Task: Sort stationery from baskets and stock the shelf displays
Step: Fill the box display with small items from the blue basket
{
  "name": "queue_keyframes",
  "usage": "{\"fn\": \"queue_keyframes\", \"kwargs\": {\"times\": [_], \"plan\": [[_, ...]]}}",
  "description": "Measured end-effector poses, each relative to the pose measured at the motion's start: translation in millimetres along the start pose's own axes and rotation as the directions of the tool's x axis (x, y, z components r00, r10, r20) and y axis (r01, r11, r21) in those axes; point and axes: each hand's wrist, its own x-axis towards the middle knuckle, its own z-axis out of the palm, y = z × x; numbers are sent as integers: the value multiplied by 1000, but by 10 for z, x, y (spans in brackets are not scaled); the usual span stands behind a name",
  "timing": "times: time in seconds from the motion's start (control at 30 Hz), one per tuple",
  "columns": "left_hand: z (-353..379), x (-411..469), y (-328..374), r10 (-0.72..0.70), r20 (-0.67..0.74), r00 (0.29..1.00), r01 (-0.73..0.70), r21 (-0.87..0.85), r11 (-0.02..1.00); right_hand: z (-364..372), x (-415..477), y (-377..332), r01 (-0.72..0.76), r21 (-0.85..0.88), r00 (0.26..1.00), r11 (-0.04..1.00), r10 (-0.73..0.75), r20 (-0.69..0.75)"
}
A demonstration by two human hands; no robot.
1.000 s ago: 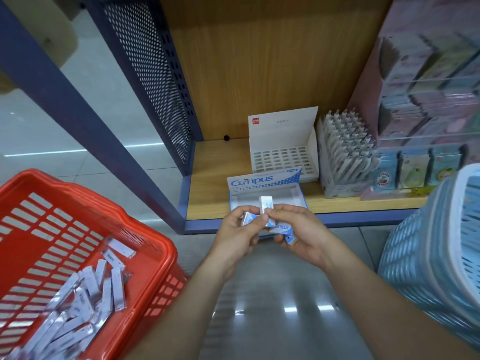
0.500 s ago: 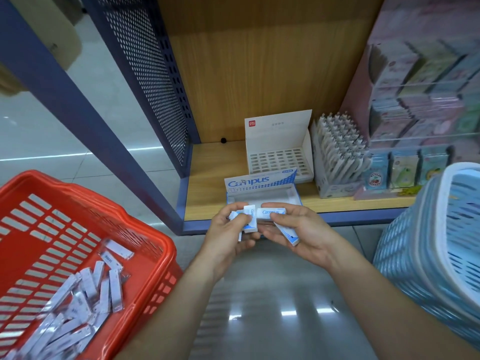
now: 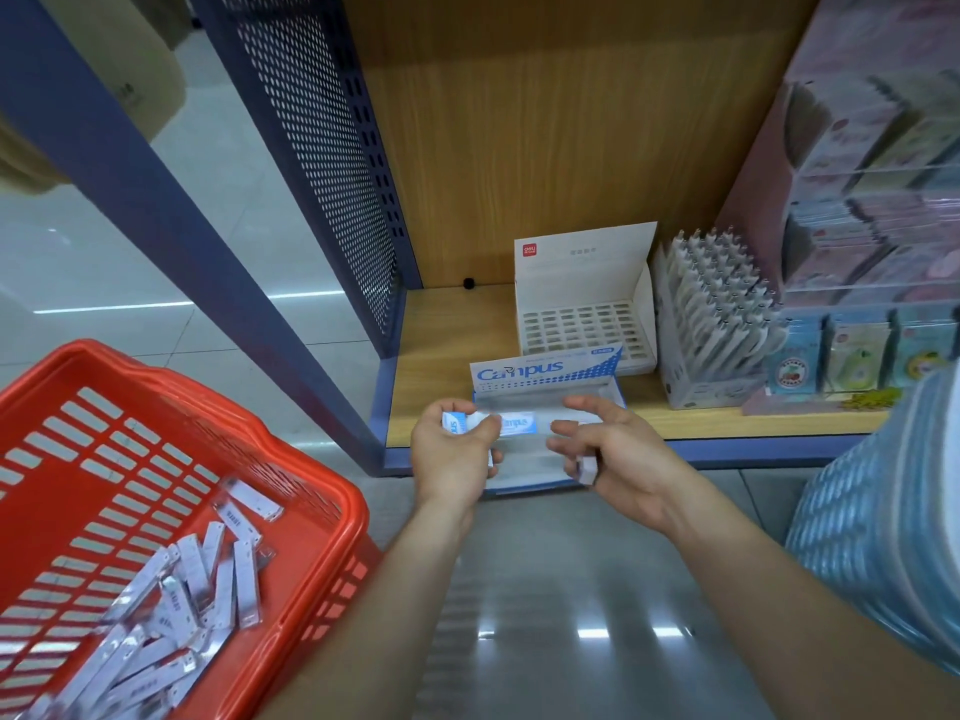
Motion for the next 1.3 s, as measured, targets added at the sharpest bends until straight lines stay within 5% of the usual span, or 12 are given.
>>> {"fn": "queue_keyframes", "kwargs": {"times": [0.07,0.2,0.33,0.47,0.57,0.73,1.03,1.3], "plan": [[35,95,-24,-20,-73,997,21,15,1000,3,62,16,2,-1,1000,1000,-2,-13],[140,146,-75,-75,-51,996,75,-2,997,91,191,52,14,-277,999,961,-22,-25],[114,170,-121,-72,-45,996,74,37,997,175,396,80,46,-286,992,957,-78,-101],[-82,299,-209,78,-127,989,-4,500,866,281,544,172,81,-297,958,951,-157,-241],[-101,267,-258,25,-62,998,21,646,763,420,650,259,93,-346,925,934,-210,-316],[-105,233,-287,-9,-55,998,43,665,745,548,689,309,91,-313,919,945,-201,-338],[-143,147,-341,-28,-27,999,38,616,786,421,378,260,85,-258,990,962,-110,-85],[-179,59,-395,79,123,989,-140,629,765,303,445,421,97,-448,963,889,-198,-184]]}}
